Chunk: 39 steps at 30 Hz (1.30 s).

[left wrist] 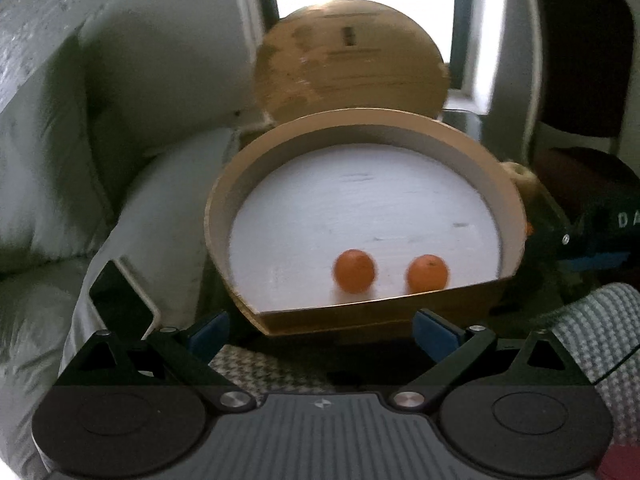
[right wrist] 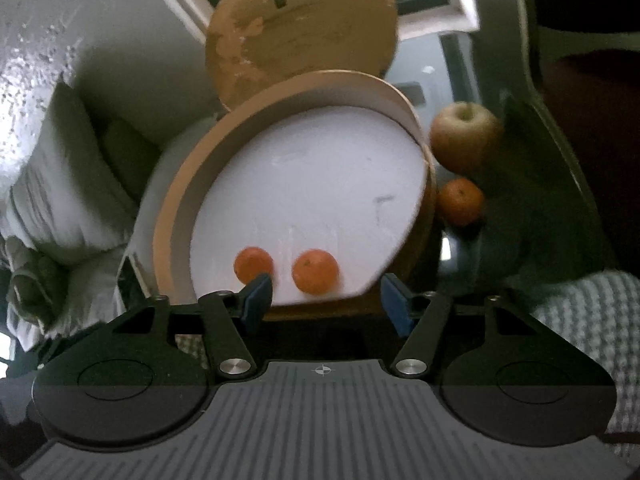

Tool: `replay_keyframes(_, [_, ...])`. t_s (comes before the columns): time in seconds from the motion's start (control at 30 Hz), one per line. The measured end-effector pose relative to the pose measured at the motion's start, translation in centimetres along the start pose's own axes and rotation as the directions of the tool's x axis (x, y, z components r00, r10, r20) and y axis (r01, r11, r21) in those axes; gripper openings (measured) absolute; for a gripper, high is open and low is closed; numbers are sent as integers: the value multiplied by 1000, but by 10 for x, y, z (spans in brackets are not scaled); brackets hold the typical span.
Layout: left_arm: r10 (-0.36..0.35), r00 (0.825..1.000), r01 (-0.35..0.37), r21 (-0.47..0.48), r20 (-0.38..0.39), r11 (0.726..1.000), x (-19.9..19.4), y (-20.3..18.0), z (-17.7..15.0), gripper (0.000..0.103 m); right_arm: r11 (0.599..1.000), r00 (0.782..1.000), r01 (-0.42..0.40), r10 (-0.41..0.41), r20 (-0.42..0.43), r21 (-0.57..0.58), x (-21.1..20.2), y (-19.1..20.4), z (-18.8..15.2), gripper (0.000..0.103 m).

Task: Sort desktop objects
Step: 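Move the right tool back to the last mandarin by the apple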

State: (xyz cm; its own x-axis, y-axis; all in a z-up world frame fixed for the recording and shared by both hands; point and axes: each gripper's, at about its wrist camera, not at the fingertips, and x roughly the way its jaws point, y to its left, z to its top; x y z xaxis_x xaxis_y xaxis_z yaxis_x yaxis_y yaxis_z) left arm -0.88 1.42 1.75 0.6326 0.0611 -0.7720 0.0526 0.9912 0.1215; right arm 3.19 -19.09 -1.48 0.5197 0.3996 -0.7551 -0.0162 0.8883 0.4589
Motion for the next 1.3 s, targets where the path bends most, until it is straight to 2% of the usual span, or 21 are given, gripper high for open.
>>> replay_keyframes(0.23, [-1,1000,1,67,-6,998,-2,-23,1,101,995,1000,24,-25,2,95,-6,-33,-18,67])
replay_keyframes(0.47, [3,1000,0,134,-21,991,0,-39,1,101,990,999,22,-26,24,142,-9,-50,-23,67])
replay_keyframes(0.7, [-21,1000,23,133,-11,991,1,-48,12,101,986,999,19,-23,23,165,-8,-59,-25,67])
replay_keyframes(1.3, [-32,995,45,140,-90,989,28,-54,11,101,970,998,63,-65,-2,234,8,-85,-19,68])
